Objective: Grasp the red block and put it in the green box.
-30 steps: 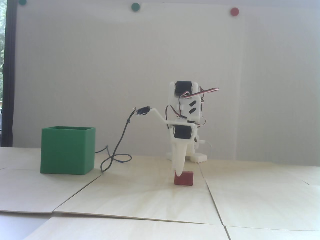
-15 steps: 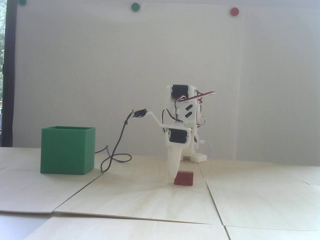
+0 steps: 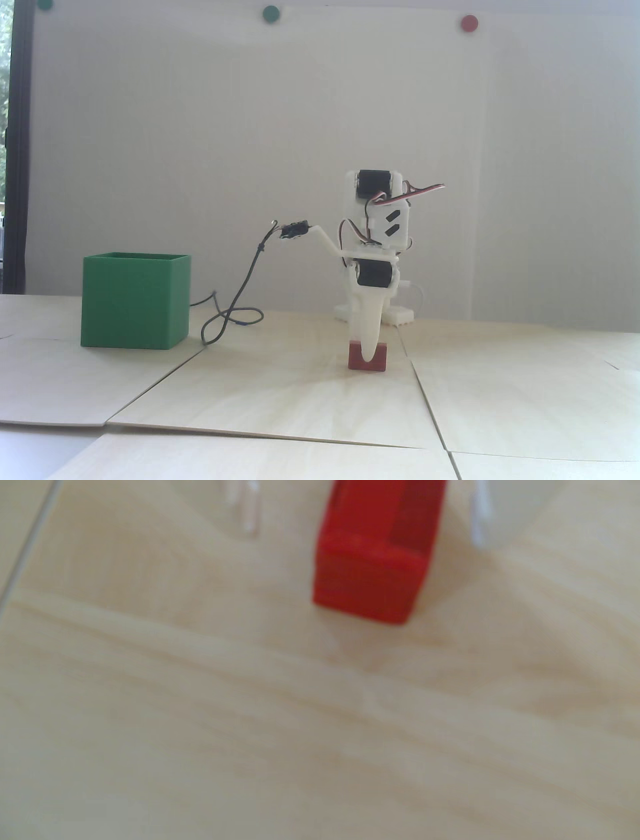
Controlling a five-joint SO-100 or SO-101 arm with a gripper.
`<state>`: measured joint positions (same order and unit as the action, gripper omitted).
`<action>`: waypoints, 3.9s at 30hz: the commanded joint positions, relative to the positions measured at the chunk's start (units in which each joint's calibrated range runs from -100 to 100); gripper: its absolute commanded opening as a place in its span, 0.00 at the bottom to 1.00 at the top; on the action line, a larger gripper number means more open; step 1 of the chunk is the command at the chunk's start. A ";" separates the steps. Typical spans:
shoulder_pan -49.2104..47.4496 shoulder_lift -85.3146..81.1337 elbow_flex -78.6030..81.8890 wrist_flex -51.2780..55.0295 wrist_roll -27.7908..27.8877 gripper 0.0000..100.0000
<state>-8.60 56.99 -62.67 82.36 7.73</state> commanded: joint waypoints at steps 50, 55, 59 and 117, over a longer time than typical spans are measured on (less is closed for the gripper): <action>11.13 -15.74 -18.61 -0.24 7.62 0.02; 17.40 -27.03 -18.43 -0.15 9.08 0.02; 21.99 -31.85 -18.34 -0.15 9.81 0.02; 39.68 -32.64 26.38 -33.71 17.31 0.07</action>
<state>30.30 26.03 -35.18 50.50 23.86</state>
